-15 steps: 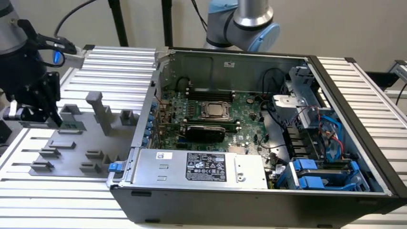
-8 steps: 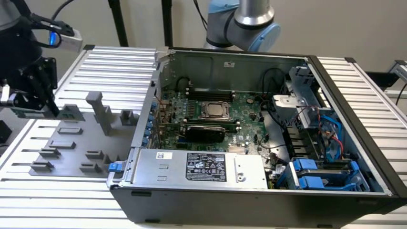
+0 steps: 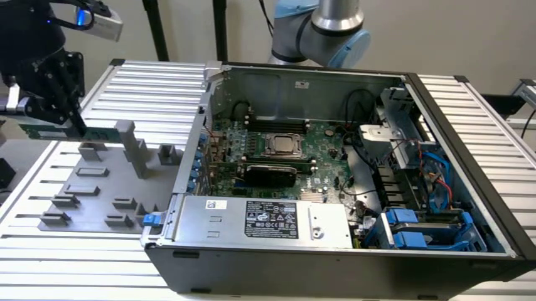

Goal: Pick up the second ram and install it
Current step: 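Pick up the second ram and move it above second insertion slot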

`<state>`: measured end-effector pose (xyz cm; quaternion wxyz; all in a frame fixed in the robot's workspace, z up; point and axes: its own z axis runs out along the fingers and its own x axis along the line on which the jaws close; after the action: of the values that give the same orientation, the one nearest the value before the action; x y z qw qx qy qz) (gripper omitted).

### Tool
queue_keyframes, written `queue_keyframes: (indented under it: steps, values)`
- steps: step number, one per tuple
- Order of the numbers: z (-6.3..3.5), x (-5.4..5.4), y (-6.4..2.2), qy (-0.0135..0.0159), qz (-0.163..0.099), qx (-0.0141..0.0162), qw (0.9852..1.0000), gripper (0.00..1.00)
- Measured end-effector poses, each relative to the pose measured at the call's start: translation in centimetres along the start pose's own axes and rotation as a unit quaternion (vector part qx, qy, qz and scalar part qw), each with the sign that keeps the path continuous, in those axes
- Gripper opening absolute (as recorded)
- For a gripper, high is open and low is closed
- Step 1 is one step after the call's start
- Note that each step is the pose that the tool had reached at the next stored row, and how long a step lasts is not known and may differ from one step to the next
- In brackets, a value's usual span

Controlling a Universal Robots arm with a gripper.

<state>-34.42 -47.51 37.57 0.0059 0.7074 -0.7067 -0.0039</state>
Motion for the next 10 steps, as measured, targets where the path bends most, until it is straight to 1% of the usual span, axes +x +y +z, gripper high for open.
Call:
queue_keyframes:
  steps: [5, 8, 10]
  values:
    - [-2.22, 0.0, -2.26, -0.0004, 0.000, -0.0002, 1.0000, 0.14]
    - [-3.23, 0.0, -3.60, -0.0004, 0.000, -0.0003, 1.0000, 0.14]
    - [-3.69, 0.0, -4.49, -0.0005, 0.000, -0.0003, 1.0000, 0.14]
